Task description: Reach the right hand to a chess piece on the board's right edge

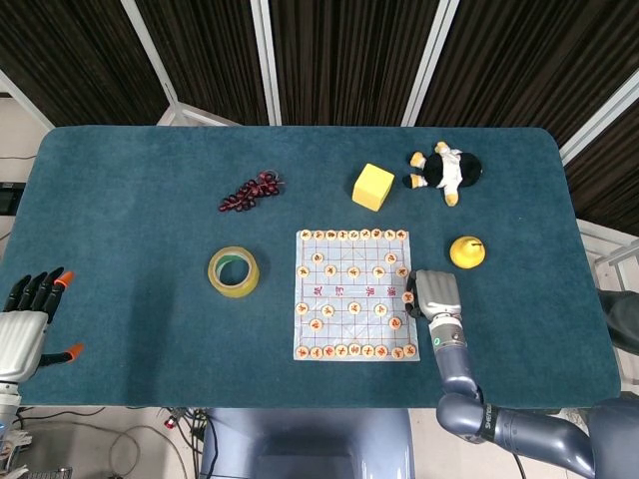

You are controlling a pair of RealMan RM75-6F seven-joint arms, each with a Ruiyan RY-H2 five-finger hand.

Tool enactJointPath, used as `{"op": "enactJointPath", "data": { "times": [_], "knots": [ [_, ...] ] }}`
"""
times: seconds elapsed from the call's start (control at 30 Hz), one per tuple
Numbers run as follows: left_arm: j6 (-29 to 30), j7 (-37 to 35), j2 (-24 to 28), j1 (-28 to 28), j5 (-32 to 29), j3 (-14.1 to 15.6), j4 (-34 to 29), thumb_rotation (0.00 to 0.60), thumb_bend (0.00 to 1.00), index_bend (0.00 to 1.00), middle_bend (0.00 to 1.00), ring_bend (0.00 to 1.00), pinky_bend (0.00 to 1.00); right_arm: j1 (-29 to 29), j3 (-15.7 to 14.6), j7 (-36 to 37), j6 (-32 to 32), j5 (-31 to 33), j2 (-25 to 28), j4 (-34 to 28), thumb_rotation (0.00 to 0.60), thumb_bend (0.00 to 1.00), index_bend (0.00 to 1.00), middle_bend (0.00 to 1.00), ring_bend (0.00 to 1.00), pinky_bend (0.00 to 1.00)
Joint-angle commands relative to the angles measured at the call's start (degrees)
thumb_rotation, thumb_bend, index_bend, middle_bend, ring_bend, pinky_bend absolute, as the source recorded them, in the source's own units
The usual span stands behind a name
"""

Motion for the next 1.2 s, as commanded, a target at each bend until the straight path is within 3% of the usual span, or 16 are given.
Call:
{"op": "enactJointPath", "data": {
  "times": [0.03, 0.4, 0.9, 1.07, 1.2],
  "knots": [
    [-0.02, -0.01, 0.0, -0.02, 0.01, 0.0, -0.04, 0.6, 0.0, 0.0, 0.0, 0.0, 0.0, -0.02, 0.12, 0.24, -0.11, 0.19, -0.22, 0.29, 0.6, 0.39, 0.55, 1.0, 1.0, 1.0],
    [-0.03, 0.08, -0.03, -0.04, 0.06, 0.04, -0.06, 0.6, 0.0, 0.0, 0.0, 0.0, 0.0, 0.06, 0.18, 0.15, 0.02, 0.15, -0.59, 1.01, 0.6, 0.39, 0.54, 1.0, 1.0, 1.0],
    [0.27, -0.18, -0.08, -0.03, 0.5, 0.08, 0.14, 0.6, 0.0, 0.0, 0.0, 0.0, 0.0, -0.18, -0.25, -0.86, 0.58, 0.54, -0.14, -0.13, 0.6, 0.39, 0.3, 1.0, 1.0, 1.0],
    [0.47, -0.34, -0.08, 0.02, 0.6, 0.05, 0.21, 0.6, 0.0, 0.0, 0.0, 0.0, 0.0, -0.86, -0.53, -0.17, 2.84, -2.67, 1.18, -2.74, 0.6, 0.39, 0.25, 1.0, 1.0, 0.99],
    [0.65, -0.46, -0.1, 0.06, 0.7, 0.02, 0.31, 0.6, 0.0, 0.0, 0.0, 0.0, 0.0, -2.48, -1.45, 1.23, 6.81, -8.92, 4.3, -7.1, 0.6, 0.39, 0.18, 0.99, 0.99, 0.87]
  ]
}}
